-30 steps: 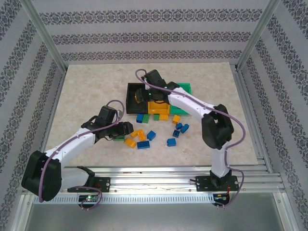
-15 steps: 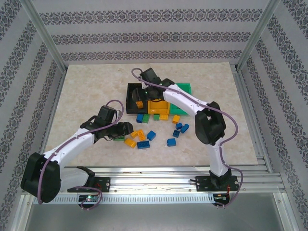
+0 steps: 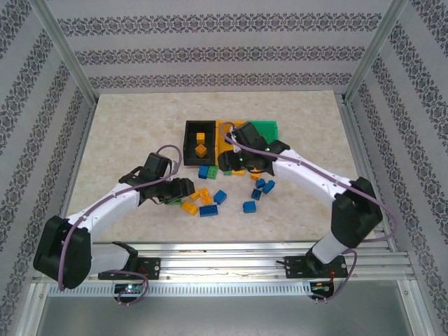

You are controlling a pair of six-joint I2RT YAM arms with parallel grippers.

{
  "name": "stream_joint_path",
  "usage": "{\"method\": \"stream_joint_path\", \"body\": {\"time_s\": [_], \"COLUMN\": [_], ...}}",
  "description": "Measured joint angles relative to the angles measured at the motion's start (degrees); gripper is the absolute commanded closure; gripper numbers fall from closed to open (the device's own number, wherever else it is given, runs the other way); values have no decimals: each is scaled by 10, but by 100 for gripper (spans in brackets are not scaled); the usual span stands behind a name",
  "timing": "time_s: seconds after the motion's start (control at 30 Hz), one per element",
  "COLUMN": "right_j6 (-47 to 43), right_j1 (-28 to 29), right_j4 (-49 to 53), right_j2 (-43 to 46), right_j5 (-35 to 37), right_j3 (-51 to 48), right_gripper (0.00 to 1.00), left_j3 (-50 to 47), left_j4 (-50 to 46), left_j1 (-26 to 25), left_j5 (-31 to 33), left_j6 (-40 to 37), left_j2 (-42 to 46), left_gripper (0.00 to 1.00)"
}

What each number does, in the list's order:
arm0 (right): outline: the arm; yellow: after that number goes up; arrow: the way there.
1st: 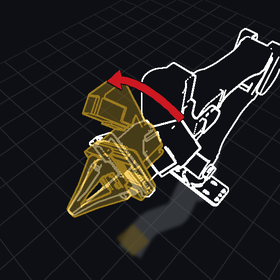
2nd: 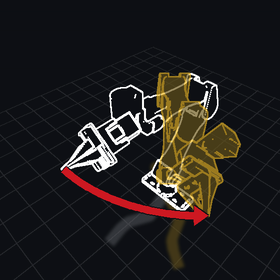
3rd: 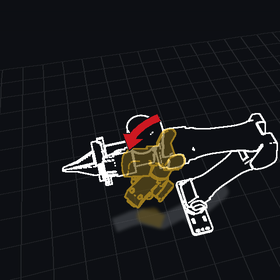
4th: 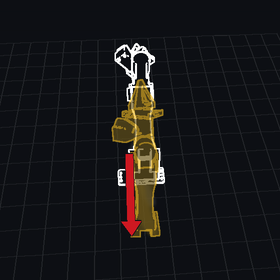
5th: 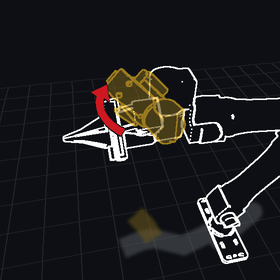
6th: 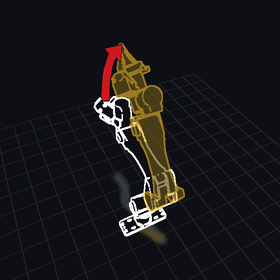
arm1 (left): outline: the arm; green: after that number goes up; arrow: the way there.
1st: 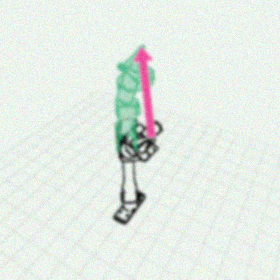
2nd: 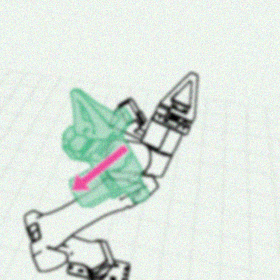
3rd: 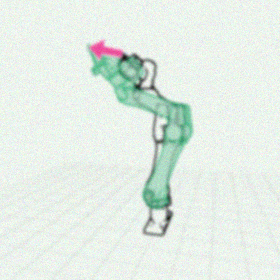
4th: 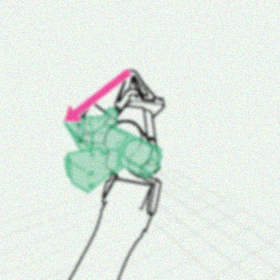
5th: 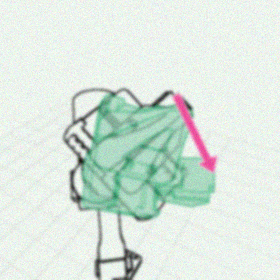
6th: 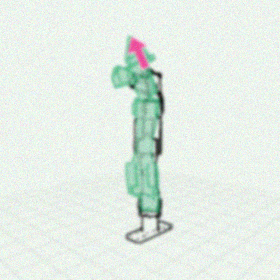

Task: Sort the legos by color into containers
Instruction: Pick up the lego from the center of the table.

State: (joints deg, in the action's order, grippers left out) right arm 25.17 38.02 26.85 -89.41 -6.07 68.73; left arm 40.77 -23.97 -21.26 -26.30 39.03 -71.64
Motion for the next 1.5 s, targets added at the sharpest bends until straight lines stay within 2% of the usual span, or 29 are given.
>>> {"method": "stream_joint_path", "body": {"time_s": [0.3, 0.6, 0.73, 1.03, 1.27, 1.5], "right_j6": [0, 0, -4, -14, -14, -15], "right_j1": [-14, -31, -44, -57, -57, -61], "right_j4": [-6, -17, -16, -17, -18, -19], "right_j2": [99, 163, 169, 170, 155, 107], "right_j5": [29, 37, 37, 39, 46, 52], "right_j3": [-143, -216, -223, -224, -218, -183], "right_gripper": [43, 43, 43, 43, 43, 43], "left_j3": [57, 89, 94, 154, 169, 169], "left_j4": [-75, -126, -130, -155, -165, -164], "left_j1": [-5, -43, -65, -114, -117, -118], "left_j5": [38, 86, 101, 147, 184, 191], "left_j6": [-6, -1, 7, 0, -29, -43], "left_j2": [-7, -14, -33, -147, -161, -176], "left_gripper": [42, 42, 42, 41, 41, 41]}}
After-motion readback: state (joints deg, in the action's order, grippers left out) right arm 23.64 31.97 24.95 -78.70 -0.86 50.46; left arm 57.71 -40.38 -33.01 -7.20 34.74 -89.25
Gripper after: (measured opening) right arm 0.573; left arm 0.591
